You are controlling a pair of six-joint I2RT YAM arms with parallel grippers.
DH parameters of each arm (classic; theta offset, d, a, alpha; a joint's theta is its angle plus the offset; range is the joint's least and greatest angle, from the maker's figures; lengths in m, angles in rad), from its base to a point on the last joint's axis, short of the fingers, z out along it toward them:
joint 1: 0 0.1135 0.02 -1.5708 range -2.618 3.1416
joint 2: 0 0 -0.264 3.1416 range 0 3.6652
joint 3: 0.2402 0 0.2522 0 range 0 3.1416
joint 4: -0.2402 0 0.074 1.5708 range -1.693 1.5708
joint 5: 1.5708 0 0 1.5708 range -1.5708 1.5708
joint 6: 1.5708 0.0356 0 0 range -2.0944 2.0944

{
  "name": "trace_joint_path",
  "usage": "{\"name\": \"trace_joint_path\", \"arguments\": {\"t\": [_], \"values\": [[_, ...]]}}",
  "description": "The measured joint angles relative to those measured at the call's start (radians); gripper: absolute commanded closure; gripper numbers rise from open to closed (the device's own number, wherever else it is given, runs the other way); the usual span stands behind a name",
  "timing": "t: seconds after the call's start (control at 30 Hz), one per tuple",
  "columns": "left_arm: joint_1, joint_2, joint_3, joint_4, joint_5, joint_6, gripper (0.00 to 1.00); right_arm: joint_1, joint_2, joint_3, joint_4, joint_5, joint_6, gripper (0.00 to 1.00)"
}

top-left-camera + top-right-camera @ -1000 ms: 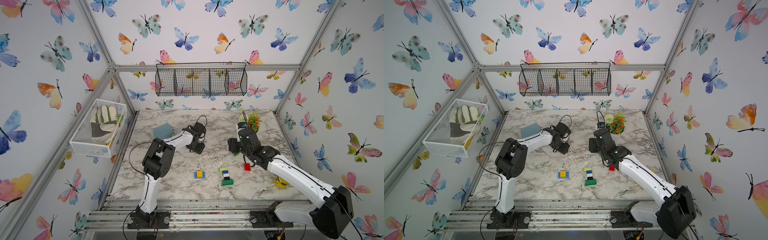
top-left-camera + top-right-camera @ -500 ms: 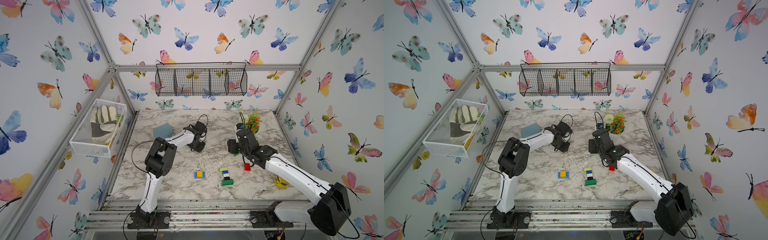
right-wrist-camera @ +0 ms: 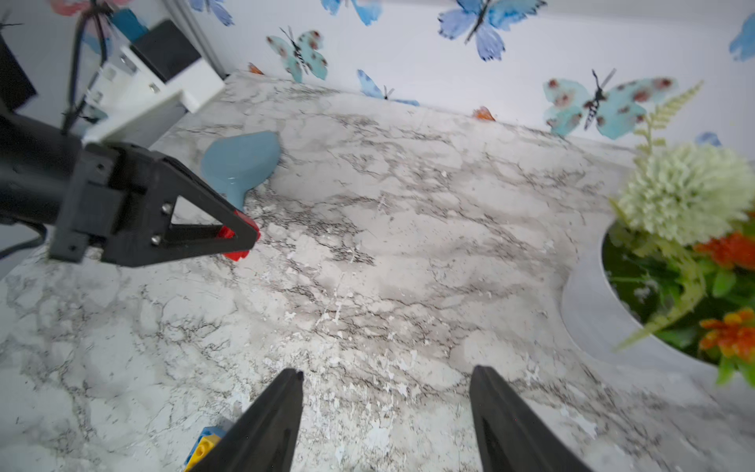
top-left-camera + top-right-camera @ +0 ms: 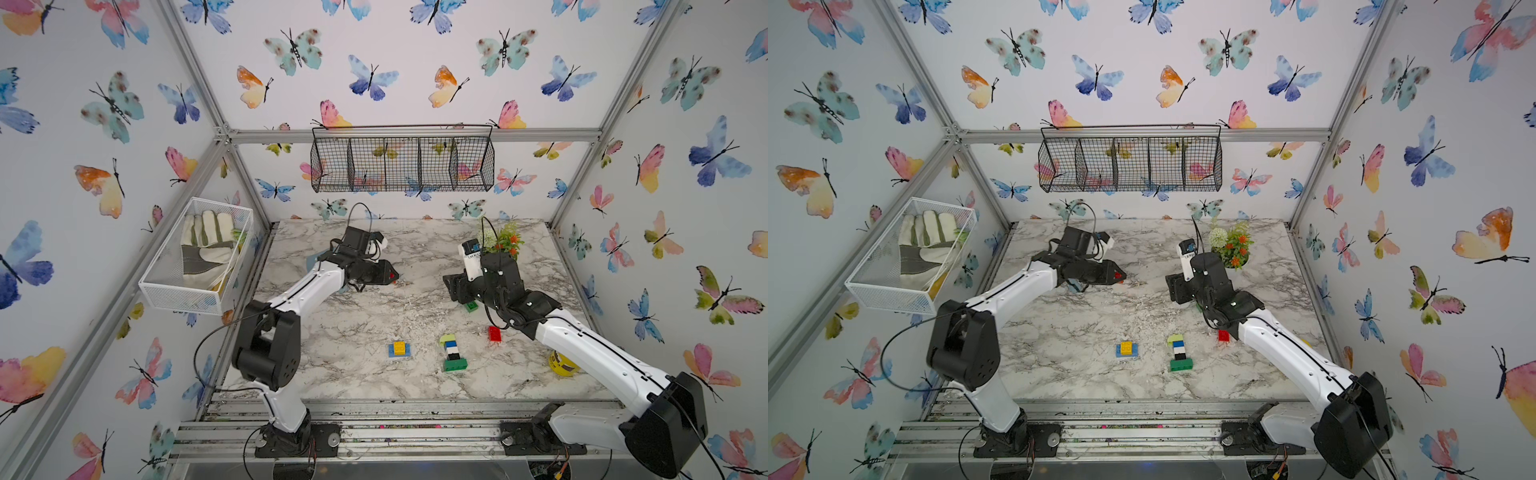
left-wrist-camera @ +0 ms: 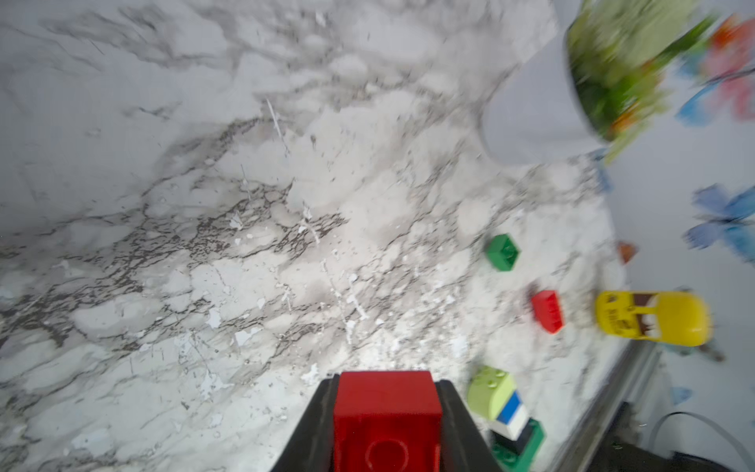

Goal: Assemble the number 1 with lego
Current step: Assemble the lego brick with the lego brick.

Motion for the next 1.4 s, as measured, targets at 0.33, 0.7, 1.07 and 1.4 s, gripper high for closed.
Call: {"name": "trace_joint_path", "arguments": {"t": [0.33, 0.7, 1.07, 1.4], "values": [[0.034, -0.318, -0.341, 0.335, 0.315, -0.380, 0.75, 0.000, 0.004, -0.002, 0.142, -0.453, -0.370, 0.26], [0.042, -0.470, -0.489, 0.658, 0.469, -0.702, 0.76, 0.004, 0.031, -0.011, 0.277, -0.794, -0.527, 0.22], [0.039, -0.470, -0.514, 0.879, 0.516, -0.875, 0.77, 0.054, 0.154, -0.011, 0.539, -0.831, -0.424, 0.29], [0.029, -0.468, -0.520, 0.962, 0.529, -0.941, 0.78, 0.086, 0.212, -0.009, 0.717, -0.838, -0.340, 0.37]]}}
